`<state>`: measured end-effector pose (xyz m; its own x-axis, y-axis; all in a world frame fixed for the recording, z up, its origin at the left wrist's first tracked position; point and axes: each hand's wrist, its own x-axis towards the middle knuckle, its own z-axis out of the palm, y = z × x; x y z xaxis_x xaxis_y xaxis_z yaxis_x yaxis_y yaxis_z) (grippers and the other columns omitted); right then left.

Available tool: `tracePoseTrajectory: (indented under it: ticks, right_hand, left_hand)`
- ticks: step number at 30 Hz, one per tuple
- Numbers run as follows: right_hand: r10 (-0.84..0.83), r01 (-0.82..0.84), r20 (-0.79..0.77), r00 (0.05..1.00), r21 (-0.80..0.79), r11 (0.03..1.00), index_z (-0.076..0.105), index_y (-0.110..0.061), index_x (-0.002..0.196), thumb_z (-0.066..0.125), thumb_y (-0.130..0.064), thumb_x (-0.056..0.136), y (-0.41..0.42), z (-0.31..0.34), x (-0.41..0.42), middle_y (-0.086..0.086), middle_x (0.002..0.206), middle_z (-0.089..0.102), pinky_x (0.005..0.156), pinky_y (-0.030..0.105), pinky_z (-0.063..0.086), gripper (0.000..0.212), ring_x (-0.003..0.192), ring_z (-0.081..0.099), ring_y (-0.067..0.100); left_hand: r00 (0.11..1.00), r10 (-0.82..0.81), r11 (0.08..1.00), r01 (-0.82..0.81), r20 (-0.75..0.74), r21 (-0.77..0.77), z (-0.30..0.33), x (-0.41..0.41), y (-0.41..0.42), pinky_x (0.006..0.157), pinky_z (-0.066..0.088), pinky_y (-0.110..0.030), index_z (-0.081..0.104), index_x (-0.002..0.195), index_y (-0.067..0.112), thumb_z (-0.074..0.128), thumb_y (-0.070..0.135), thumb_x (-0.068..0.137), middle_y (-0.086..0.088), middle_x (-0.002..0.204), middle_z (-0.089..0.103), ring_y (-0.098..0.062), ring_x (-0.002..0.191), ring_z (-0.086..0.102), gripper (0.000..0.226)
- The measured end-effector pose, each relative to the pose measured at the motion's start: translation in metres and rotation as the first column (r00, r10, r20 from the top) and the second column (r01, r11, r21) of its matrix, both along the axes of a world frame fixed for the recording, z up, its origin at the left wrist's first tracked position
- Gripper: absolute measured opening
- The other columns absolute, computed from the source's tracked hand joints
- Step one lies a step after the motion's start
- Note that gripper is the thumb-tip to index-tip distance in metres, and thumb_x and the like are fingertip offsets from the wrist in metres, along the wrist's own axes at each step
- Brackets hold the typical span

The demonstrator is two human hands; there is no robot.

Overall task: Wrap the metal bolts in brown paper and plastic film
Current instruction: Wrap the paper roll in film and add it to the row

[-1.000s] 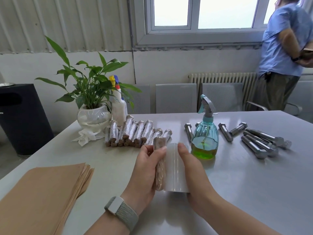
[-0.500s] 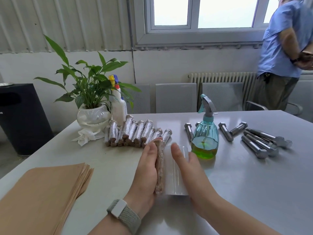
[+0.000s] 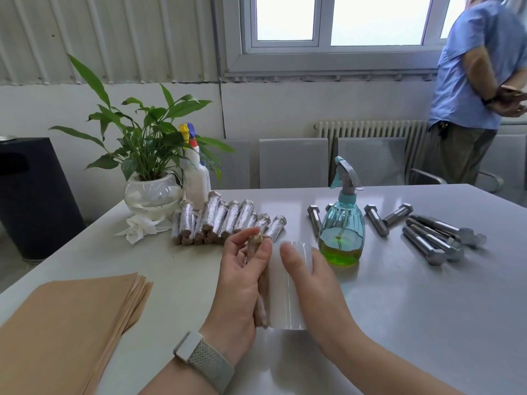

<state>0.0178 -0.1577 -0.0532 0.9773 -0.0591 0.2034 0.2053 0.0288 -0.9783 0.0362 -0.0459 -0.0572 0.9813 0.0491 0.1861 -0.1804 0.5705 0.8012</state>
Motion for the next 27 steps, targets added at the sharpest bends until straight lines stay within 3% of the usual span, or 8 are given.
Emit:
tracePoseTrajectory:
  ticks: [3,4,7,11,14,18,24,27]
  right_hand:
    - [-0.044,0.043,-0.037,0.998,-0.034,0.999,0.063,-0.029,0.103,0.04,-0.087,0.07,-0.002,0.001,0.002,-0.012,0.094,0.07,0.091,0.043,0.053,0.071,0.094,0.066,0.009]
    - [-0.037,0.035,-0.062,0.997,-0.036,0.999,0.062,-0.029,0.106,0.039,-0.085,0.071,-0.002,0.002,0.003,-0.011,0.096,0.071,0.092,0.046,0.052,0.071,0.096,0.066,0.011]
    - [-0.014,0.013,-0.137,0.991,-0.006,1.0,0.065,-0.02,0.11,0.05,-0.076,0.071,-0.001,0.006,0.003,0.004,0.1,0.071,0.091,0.054,0.053,0.069,0.095,0.069,0.025]
    - [0.049,-0.025,-0.284,0.958,0.089,0.996,0.071,-0.009,0.091,0.068,-0.07,0.062,-0.008,0.012,0.003,0.021,0.094,0.071,0.085,0.055,0.054,0.068,0.089,0.07,0.039]
    - [0.109,-0.068,-0.333,0.937,0.13,0.989,0.069,-0.011,0.102,0.07,-0.067,0.06,-0.016,0.014,0.005,0.017,0.1,0.073,0.074,0.042,0.059,0.07,0.087,0.072,0.031]
    - [0.098,-0.087,-0.326,0.94,0.05,0.995,0.059,-0.019,0.122,0.069,-0.08,0.057,-0.017,0.008,0.006,0.009,0.115,0.068,0.097,0.05,0.051,0.09,0.105,0.066,0.028]
    - [0.005,-0.015,-0.218,0.976,-0.048,0.999,0.057,-0.02,0.113,0.063,-0.082,0.057,-0.013,0.012,0.005,0.004,0.108,0.068,0.093,0.05,0.053,0.084,0.099,0.068,0.021]
    - [-0.026,0.019,-0.199,0.98,-0.038,0.999,0.056,-0.021,0.109,0.069,-0.082,0.048,-0.015,0.012,0.006,0.001,0.1,0.07,0.085,0.044,0.058,0.087,0.087,0.071,0.015]
  left_hand:
    - [0.977,-0.187,0.975,0.171,-0.103,-0.144,0.006,-0.005,0.0,0.069,0.058,-0.036,0.073,0.102,0.022,0.066,0.04,0.088,-0.008,0.1,0.073,-0.023,0.089,0.072,0.024]
    - [0.964,-0.224,0.963,0.197,-0.143,-0.183,0.005,-0.005,0.001,0.069,0.058,-0.036,0.076,0.1,0.016,0.055,0.046,0.094,-0.012,0.101,0.073,-0.026,0.09,0.072,0.037]
    - [0.936,-0.264,0.947,0.206,-0.233,-0.249,0.004,-0.002,0.0,0.066,0.059,-0.035,0.073,0.106,0.005,0.039,0.038,0.096,-0.018,0.098,0.072,-0.029,0.087,0.072,0.049]
    - [0.908,-0.319,0.933,0.25,-0.273,-0.259,0.008,-0.002,-0.002,0.07,0.06,-0.038,0.064,0.125,0.002,0.04,0.035,0.1,-0.021,0.113,0.069,-0.031,0.095,0.071,0.048]
    - [0.92,-0.306,0.948,0.272,-0.244,-0.166,0.007,-0.003,-0.003,0.078,0.058,-0.042,0.061,0.127,0.005,0.044,0.041,0.1,-0.02,0.12,0.067,-0.032,0.107,0.067,0.048]
    - [0.982,-0.137,0.984,0.15,-0.13,0.095,0.0,-0.002,-0.003,0.069,0.058,-0.034,0.051,0.12,0.011,0.06,0.043,0.088,-0.011,0.097,0.074,-0.024,0.089,0.072,0.046]
    - [0.995,-0.087,0.981,0.094,-0.045,0.17,0.001,-0.001,0.001,0.071,0.058,-0.035,0.068,0.11,0.008,0.067,0.046,0.084,-0.02,0.104,0.072,-0.033,0.093,0.071,0.046]
    - [0.999,-0.038,0.979,0.04,-0.015,0.199,0.004,0.001,0.003,0.054,0.052,-0.023,0.071,0.102,0.007,0.071,0.044,0.077,-0.007,0.077,0.071,-0.016,0.064,0.068,0.045]
